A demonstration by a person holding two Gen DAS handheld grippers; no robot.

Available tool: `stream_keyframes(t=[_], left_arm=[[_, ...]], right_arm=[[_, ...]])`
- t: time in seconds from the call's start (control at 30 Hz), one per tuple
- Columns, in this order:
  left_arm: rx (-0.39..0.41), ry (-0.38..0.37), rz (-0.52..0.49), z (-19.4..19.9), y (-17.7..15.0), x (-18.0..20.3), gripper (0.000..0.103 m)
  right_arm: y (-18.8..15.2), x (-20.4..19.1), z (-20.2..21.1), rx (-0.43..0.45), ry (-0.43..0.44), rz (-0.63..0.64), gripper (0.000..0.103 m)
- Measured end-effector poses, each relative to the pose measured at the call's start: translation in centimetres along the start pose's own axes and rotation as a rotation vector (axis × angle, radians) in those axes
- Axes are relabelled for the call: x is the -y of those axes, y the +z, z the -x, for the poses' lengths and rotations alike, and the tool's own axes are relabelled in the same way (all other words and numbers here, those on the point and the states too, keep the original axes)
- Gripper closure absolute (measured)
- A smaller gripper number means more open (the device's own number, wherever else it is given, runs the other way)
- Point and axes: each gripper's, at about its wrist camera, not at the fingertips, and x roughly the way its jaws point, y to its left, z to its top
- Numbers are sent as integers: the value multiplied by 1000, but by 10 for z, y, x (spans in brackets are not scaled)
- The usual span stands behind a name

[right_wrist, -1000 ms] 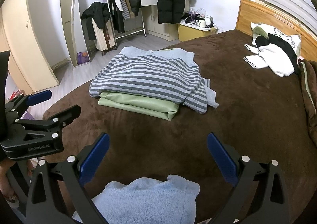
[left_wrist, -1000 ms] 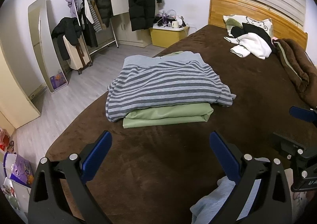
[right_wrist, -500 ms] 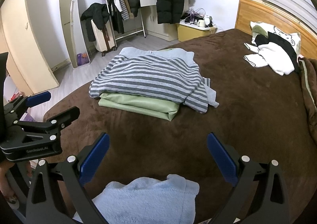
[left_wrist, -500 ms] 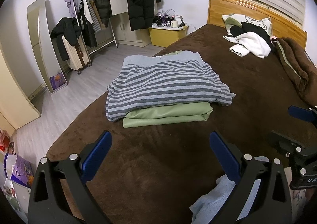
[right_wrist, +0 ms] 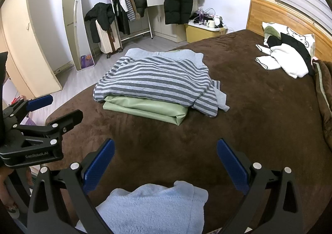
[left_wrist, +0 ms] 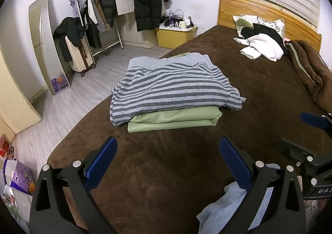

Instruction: Fold large clothes

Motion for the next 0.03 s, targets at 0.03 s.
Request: stream_keyframes(t=[0.03], left_arm=[[1,2,1,0,0,0,7]], right_arm=[[0,0,0,1,-1,0,6]])
